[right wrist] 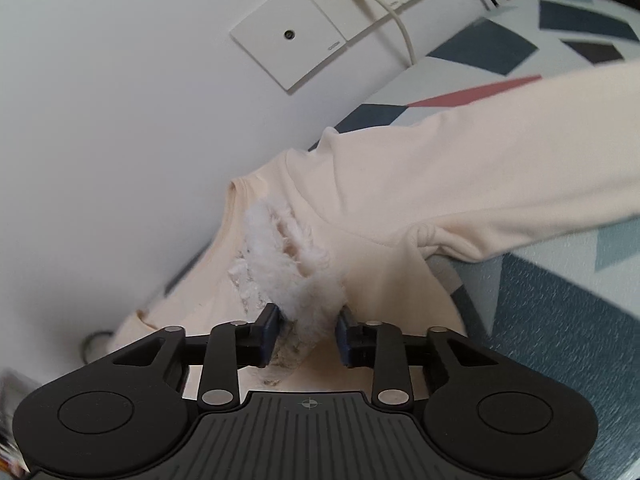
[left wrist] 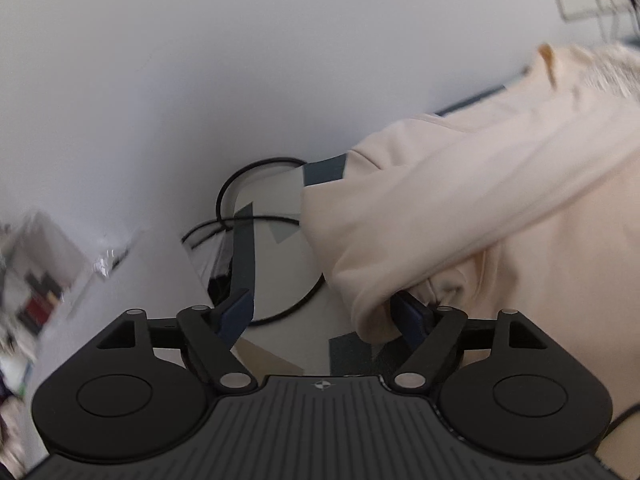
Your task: Fold clothes
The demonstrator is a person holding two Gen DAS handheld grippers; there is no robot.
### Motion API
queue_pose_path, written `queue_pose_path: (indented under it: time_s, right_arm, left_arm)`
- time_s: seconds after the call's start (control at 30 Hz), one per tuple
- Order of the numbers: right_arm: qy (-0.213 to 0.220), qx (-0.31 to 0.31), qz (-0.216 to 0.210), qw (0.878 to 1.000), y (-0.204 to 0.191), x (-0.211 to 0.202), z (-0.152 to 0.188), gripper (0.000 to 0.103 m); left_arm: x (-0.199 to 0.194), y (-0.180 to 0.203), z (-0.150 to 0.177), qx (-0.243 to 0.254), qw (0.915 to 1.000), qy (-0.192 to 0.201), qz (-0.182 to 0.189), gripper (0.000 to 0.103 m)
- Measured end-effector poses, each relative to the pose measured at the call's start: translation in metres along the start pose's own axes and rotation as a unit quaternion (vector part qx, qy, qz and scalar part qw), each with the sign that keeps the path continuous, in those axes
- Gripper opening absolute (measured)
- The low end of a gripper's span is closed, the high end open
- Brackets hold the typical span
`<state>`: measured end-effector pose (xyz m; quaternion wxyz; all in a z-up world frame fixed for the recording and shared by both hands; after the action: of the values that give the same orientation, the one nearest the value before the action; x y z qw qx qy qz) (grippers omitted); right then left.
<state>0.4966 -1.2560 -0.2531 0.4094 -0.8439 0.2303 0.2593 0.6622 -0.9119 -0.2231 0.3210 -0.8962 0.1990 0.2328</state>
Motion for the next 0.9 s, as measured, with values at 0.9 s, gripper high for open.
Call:
queue_pose_path:
  time_s: [0.9]
  right_arm:
    - [0.088,-0.179,0.056,0.978,-0.028,-0.046,-0.006,0.061]
  left_arm:
    - [-0.021,-0.048,-0.047,0.033,0.9979,0.019,0.052,0.089]
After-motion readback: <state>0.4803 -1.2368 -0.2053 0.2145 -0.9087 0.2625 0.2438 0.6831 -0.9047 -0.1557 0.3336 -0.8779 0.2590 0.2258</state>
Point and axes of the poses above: each gripper's, at about its wrist camera, not at the fingertips, and x roughly the way its jaws point, y to its right, z to its underside, the point moved 3 cm from there along x, roughly the way its jaws point, and after that the axes turned 4 degrees about -x, right-handed, at the moved point
